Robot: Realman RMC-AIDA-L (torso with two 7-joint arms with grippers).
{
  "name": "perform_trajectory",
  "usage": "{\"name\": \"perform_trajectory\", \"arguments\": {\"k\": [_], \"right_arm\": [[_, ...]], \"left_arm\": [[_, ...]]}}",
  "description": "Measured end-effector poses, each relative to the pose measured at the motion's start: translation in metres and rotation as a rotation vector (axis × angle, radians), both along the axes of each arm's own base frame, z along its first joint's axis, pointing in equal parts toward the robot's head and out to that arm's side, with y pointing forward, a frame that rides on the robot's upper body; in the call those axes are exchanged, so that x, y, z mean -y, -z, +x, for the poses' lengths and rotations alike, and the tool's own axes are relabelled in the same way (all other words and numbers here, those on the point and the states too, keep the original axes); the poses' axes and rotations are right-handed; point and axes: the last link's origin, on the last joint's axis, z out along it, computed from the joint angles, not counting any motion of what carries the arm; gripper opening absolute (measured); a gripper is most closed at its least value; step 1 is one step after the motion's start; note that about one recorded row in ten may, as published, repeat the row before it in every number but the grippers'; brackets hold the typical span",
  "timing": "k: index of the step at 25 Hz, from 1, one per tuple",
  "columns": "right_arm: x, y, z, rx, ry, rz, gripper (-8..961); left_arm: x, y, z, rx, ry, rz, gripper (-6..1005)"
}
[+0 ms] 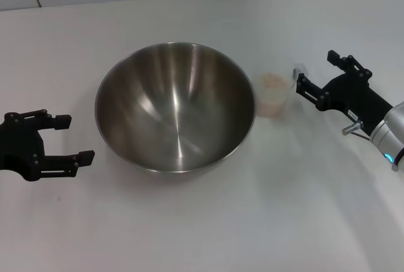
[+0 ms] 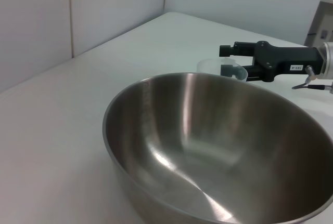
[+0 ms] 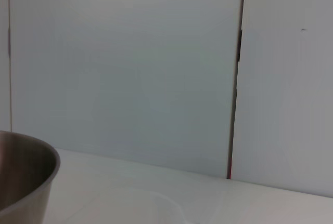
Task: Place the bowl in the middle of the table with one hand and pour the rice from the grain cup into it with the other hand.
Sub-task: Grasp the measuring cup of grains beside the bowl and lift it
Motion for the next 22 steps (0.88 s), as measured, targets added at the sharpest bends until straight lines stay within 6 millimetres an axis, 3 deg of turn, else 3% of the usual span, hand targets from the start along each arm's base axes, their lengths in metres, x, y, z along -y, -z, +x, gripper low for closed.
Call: {"name": "perform_trajectory", "arguments": {"k": [7,13,15,22], "right_arm": [[-0.001,0.0,-0.001,0.008,-0.006,0.002,773],[-0.003,0.0,-0.002,0.006,-0.002,0.007,553],[-0.003,-0.001,-0.002,-0.005,-0.002,0.02,309],[0.002,-0.01,-0.009,-0.054,-0.057,0.082,185]], "left_arm": [[0.0,0.0,0.001,0.002,0.005,-0.005,868],[0.0,0.0,0.003,0.01,0.016,-0.008,868],[0.0,0.0,0.004,0.011,0.021,-0.009,868],[0.001,0.0,0.004,0.011,0.026,-0.012,868]]}}
